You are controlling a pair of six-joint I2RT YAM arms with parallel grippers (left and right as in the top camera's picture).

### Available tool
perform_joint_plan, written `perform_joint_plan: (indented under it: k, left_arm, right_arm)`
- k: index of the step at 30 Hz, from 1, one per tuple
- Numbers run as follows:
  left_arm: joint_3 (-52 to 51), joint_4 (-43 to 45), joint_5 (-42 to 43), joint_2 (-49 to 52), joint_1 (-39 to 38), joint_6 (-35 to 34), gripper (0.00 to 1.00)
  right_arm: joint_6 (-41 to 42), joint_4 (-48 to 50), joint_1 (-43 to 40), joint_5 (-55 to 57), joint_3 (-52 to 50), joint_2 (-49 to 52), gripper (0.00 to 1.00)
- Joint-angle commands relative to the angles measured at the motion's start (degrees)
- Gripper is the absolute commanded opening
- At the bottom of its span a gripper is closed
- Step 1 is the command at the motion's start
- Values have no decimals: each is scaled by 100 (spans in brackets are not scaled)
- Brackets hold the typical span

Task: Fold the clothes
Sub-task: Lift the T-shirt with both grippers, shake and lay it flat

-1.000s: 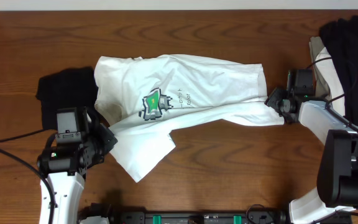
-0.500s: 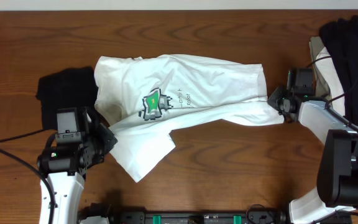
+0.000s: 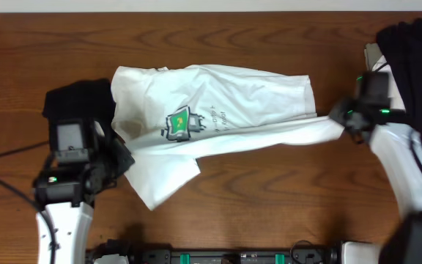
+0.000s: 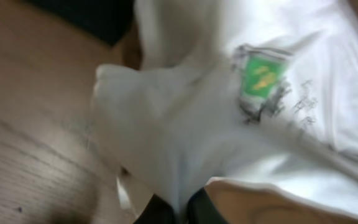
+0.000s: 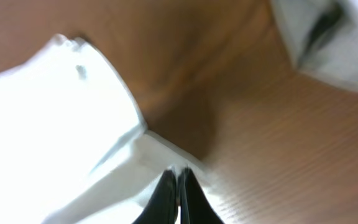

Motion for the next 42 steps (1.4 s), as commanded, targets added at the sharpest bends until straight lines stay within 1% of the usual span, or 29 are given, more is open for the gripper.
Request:
perform_joint_plan:
  k: [1, 5, 7, 10, 12, 15, 19, 24, 26, 31, 36, 39, 42]
  left_arm:
    - [1047, -289, -70, -46, 39, 472, 6]
    - [2074, -767, -70, -46, 39, 789, 6]
    - [2557, -1014, -68, -46, 39, 831, 6]
    - [3174, -1346, -22, -48, 39, 831, 6]
    - [3683, -1613, 190, -48, 39, 898, 6]
    - [4334, -1910, 428, -52, 39, 916, 6]
    - [5086, -2046, 424, -52, 39, 914, 6]
    - [5274, -1738, 426, 11, 39, 911, 6]
    - [5274, -1722, 426, 155, 39, 911, 6]
    - [5261, -1722, 485, 885, 15, 911, 6]
    - [5261, -1523, 575, 2024, -136, 914, 6]
    - [5261, -1014, 575, 2885, -280, 1025, 6]
    - [5263, -164, 579, 3711, -369, 1064, 6]
  right_arm:
    - [-385, -673, -195, 199, 739, -929, 1]
    - [-522, -1759, -326, 227, 1478, -1731, 1]
    - [-645, -2181, -385, 306, 1821, -2100, 1]
    - [-739, -2677, -468, 577, 2280, -2533, 1]
    - [-769, -2966, -516, 793, 2614, -2796, 1]
    - [-874, -3244, -551, 1080, 3121, -3075, 1]
    - [-898, -3366, -551, 1390, 3764, -3171, 1]
    - [-898, -3324, -549, 1502, 4026, -3036, 1]
    - [-901, -3373, -549, 1491, 4026, -2857, 1]
    - [-962, -3534, -549, 1213, 4015, -2002, 1]
    - [-1051, -3574, -549, 824, 4004, -723, 1]
    - [-1191, -3368, -546, 481, 4004, 280, 1]
    - [-1486, -2710, -542, 15, 4011, 1152, 1]
